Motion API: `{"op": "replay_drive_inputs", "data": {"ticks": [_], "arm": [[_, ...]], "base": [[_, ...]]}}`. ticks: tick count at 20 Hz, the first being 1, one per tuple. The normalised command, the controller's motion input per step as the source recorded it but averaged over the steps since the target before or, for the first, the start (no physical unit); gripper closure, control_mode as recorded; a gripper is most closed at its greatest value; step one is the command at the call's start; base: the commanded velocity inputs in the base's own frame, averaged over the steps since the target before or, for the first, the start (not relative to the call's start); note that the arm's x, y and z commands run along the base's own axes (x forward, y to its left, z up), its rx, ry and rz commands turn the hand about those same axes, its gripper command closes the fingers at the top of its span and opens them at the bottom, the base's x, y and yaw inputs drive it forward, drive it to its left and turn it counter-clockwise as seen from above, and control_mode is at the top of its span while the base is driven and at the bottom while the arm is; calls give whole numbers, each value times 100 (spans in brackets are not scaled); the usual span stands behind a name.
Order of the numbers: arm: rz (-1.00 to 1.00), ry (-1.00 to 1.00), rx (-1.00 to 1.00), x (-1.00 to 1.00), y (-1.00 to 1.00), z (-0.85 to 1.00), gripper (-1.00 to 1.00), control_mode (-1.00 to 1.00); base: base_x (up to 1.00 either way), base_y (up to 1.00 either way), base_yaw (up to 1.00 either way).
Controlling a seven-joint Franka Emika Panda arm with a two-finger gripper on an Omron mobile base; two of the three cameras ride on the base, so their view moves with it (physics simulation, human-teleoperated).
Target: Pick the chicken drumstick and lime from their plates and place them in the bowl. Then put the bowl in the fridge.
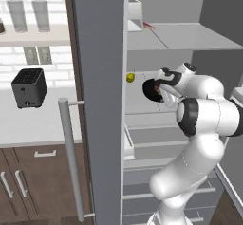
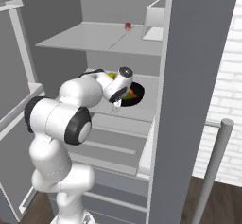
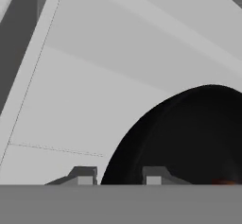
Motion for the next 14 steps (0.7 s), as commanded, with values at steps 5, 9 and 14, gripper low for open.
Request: {"op": "replay_drive_inputs", "data": {"ticks": [5,9,14], "arm": [[3,-14,0,-12,1,10,-100,-100],[0,-3,-5,-54,10,30,-100,-100],[0,5,-8,-96,0,64,-100,-100]], "base": [[0,0,0],[0,0,0],[0,0,0]]}}
